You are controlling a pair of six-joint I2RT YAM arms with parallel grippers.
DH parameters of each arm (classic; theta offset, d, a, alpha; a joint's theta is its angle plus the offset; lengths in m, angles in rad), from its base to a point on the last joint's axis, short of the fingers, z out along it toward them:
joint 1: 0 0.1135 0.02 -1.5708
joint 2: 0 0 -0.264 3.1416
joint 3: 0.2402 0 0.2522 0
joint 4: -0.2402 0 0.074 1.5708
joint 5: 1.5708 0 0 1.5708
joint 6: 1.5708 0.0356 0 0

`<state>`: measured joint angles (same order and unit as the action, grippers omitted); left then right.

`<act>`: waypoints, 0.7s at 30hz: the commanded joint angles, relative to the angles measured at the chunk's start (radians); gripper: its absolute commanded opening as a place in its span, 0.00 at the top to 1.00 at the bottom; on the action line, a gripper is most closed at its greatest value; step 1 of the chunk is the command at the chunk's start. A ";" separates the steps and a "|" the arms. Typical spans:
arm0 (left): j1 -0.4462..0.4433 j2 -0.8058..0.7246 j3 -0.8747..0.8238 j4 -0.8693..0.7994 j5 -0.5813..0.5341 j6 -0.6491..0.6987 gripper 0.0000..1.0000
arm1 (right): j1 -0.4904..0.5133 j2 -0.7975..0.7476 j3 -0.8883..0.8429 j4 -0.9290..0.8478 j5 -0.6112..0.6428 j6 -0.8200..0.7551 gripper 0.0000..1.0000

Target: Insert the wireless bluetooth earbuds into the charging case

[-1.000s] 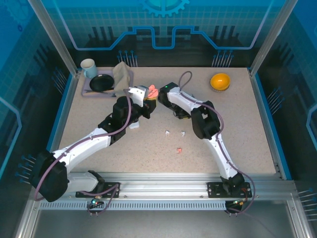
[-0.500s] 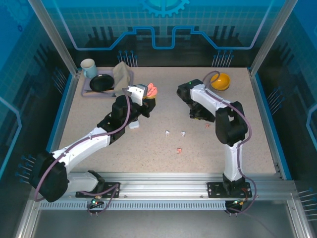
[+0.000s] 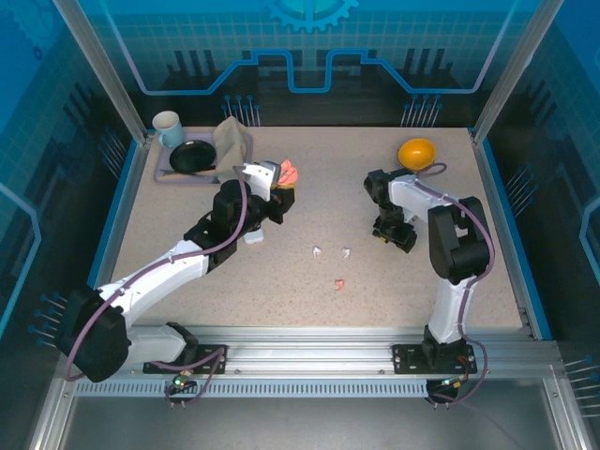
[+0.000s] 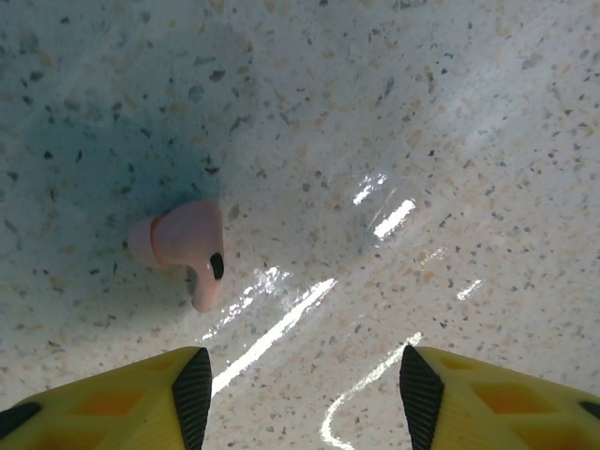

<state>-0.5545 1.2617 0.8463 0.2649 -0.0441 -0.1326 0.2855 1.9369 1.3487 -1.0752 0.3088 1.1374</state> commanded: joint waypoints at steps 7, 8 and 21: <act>-0.007 0.001 0.039 -0.031 0.025 0.013 1.00 | -0.049 -0.046 -0.022 0.083 -0.040 -0.044 0.42; -0.006 0.000 0.039 -0.032 0.026 0.013 1.00 | -0.052 -0.051 -0.023 0.083 -0.037 -0.050 0.42; -0.007 -0.007 0.022 -0.038 0.023 0.013 1.00 | -0.063 -0.075 -0.013 0.070 0.000 -0.100 0.44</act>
<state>-0.5549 1.2621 0.8505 0.2287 -0.0364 -0.1318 0.2352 1.8664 1.3296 -0.9775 0.2825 1.0599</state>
